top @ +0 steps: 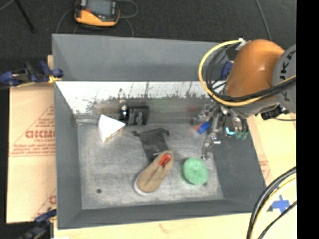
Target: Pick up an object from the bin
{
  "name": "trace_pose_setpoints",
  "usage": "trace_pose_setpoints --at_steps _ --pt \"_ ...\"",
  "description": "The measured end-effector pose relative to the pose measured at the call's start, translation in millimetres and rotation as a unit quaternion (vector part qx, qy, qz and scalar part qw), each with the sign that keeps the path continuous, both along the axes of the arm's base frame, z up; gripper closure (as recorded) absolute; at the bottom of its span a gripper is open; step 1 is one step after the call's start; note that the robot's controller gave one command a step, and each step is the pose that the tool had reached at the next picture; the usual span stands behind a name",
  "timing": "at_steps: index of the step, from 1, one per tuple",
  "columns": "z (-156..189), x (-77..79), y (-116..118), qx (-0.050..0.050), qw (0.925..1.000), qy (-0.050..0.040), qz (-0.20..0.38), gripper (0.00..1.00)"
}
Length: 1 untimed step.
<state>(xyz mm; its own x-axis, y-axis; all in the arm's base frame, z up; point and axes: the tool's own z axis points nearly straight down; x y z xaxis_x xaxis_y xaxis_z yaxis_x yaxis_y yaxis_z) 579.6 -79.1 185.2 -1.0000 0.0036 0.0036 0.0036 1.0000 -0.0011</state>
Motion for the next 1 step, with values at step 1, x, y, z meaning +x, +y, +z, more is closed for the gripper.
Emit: trace_pose_setpoints --at_steps 1 --pt "4.6 1.7 0.2 -0.001 1.0 -0.0039 0.002 1.0"
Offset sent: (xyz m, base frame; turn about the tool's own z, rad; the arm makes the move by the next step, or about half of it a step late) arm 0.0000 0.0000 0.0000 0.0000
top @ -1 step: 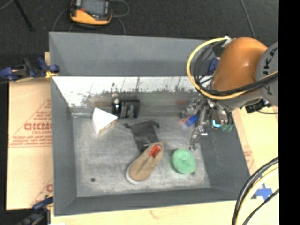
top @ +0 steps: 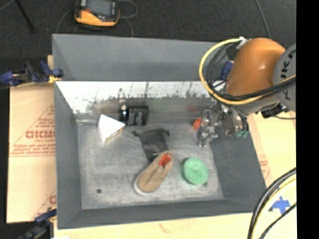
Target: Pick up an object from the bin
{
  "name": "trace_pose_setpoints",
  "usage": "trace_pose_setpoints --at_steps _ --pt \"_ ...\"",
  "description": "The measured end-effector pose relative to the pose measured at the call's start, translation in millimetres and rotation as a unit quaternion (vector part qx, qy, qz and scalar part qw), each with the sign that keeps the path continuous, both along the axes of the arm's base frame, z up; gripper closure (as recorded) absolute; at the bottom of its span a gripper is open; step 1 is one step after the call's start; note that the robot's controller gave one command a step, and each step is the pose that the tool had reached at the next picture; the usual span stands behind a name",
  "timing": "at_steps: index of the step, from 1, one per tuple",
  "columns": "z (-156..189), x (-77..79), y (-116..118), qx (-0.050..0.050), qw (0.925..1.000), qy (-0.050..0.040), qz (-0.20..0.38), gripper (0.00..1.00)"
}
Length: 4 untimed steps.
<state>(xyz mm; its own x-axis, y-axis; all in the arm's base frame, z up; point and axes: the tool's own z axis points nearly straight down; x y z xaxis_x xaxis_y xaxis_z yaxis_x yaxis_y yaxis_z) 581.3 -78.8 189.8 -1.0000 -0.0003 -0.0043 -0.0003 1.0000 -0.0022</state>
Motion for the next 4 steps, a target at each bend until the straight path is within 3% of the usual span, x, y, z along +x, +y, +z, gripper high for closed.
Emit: trace_pose_setpoints --at_steps 4 --pt "-37 3.1 -10 0.002 0.9998 0.0021 -0.022 1.0"
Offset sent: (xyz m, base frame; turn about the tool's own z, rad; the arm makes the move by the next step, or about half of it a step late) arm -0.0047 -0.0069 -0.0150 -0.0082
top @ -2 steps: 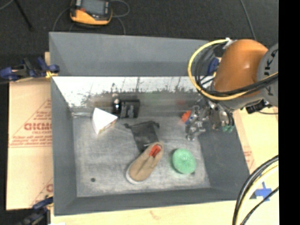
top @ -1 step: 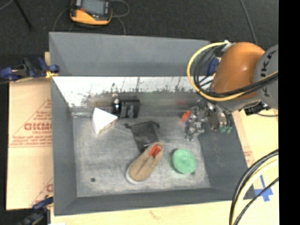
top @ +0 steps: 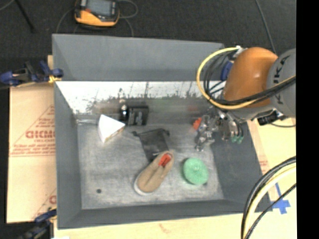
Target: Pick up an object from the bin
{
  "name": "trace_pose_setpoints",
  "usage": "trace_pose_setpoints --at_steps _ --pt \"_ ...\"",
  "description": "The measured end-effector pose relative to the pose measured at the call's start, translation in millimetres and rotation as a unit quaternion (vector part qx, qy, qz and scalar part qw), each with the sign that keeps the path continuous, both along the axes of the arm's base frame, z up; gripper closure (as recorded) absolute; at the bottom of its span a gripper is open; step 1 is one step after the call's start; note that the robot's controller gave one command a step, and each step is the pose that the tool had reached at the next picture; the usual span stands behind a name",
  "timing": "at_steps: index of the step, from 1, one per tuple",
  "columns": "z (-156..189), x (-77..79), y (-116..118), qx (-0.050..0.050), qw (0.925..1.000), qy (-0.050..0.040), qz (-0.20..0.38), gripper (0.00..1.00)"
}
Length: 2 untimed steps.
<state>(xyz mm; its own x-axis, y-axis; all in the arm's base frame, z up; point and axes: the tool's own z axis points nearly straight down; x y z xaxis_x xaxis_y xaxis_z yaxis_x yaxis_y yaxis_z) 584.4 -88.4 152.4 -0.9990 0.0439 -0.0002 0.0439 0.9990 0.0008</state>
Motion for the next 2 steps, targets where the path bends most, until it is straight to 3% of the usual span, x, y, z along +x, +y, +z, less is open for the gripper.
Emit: trace_pose_setpoints --at_steps 1,2 --pt "5 2.5 1 0.0 1.0 0.0017 -0.007 1.0" --pt "52 -63.1 -37 -0.001 0.9925 -0.002 0.122 0.0"
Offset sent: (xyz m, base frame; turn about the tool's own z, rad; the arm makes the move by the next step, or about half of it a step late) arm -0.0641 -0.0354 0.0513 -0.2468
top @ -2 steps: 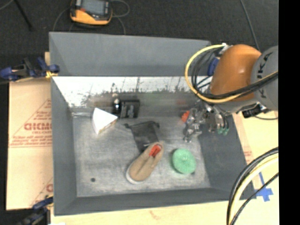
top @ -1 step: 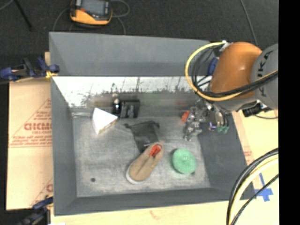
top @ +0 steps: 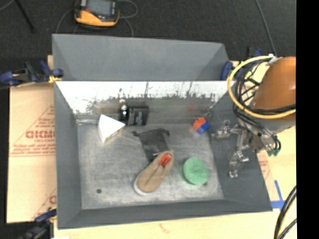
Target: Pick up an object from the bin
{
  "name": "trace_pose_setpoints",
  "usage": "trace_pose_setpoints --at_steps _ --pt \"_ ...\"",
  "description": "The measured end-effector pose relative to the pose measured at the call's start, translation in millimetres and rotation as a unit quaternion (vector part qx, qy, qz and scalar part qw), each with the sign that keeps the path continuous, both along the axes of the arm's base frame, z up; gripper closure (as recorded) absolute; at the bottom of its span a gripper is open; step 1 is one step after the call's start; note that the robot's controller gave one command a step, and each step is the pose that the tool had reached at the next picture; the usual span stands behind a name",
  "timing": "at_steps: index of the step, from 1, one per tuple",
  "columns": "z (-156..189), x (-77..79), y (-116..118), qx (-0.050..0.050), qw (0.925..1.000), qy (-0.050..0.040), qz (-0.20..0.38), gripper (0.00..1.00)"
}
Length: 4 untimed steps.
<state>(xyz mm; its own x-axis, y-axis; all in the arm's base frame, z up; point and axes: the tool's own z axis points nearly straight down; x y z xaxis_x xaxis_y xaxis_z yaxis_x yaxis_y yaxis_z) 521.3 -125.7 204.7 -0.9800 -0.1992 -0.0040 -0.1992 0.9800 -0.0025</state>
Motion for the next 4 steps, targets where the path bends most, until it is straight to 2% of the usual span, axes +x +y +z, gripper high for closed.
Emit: trace_pose_setpoints --at_steps 1,2,3,4 --pt "0 -0.1 0 0.0 1.0 0.0003 0.0 0.0" --pt "-54 14.9 9 0.0 0.9999 -0.0034 0.012 0.0" --pt "-111 12.0 53 0.0 0.9968 0.0002 0.08 1.0" --pt "-111 12.0 53 0.0 0.9967 0.0002 0.081 1.0"
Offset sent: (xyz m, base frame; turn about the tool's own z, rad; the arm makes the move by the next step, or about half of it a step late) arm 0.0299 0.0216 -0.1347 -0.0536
